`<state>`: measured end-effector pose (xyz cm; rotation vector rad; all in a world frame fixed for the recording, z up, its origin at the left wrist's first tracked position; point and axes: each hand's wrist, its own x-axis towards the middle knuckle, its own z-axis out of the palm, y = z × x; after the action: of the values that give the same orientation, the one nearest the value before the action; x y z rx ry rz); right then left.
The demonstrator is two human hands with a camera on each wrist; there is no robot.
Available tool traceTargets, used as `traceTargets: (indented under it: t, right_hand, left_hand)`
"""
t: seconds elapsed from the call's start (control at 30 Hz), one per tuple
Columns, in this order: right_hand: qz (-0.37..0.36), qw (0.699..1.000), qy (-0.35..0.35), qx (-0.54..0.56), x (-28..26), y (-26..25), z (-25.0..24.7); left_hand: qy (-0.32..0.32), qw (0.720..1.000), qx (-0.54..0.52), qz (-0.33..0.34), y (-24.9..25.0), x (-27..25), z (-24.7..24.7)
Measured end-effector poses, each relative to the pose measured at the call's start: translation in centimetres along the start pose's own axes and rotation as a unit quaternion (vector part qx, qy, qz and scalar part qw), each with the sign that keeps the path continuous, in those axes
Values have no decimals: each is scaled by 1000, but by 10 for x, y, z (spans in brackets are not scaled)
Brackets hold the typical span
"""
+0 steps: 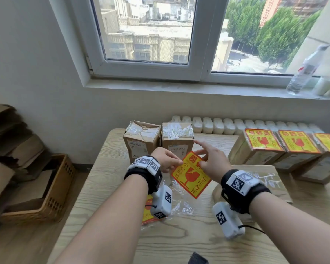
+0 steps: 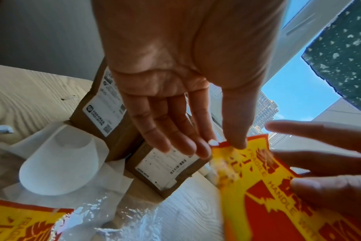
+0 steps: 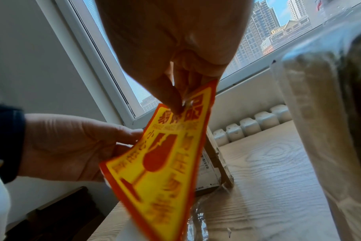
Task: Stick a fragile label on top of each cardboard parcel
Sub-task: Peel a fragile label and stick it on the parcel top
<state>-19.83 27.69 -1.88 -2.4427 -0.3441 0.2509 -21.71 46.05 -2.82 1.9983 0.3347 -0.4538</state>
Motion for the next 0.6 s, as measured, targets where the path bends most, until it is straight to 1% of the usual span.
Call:
traceTargets:
  t: [0.1, 0.27, 0.4, 0.5, 0.6]
  right_hand:
    - [-17, 1000, 8, 15, -8, 3, -9]
    - [-22, 999, 36, 34, -20, 12, -24]
    - [-31, 997, 65, 30, -29, 18, -40]
    - [-20, 996, 83, 39, -34, 23, -56]
    - [1, 994, 93, 56, -40, 32, -73]
  left_hand:
    - [8, 1000, 2, 14, 8, -7, 6]
    - [-10, 1000, -11, 20, 23, -18, 18]
    - [-9, 999, -30, 32, 40, -28, 29]
    - [6, 997, -63, 39, 55, -36, 37]
    - [36, 990, -123, 53, 69, -39, 46]
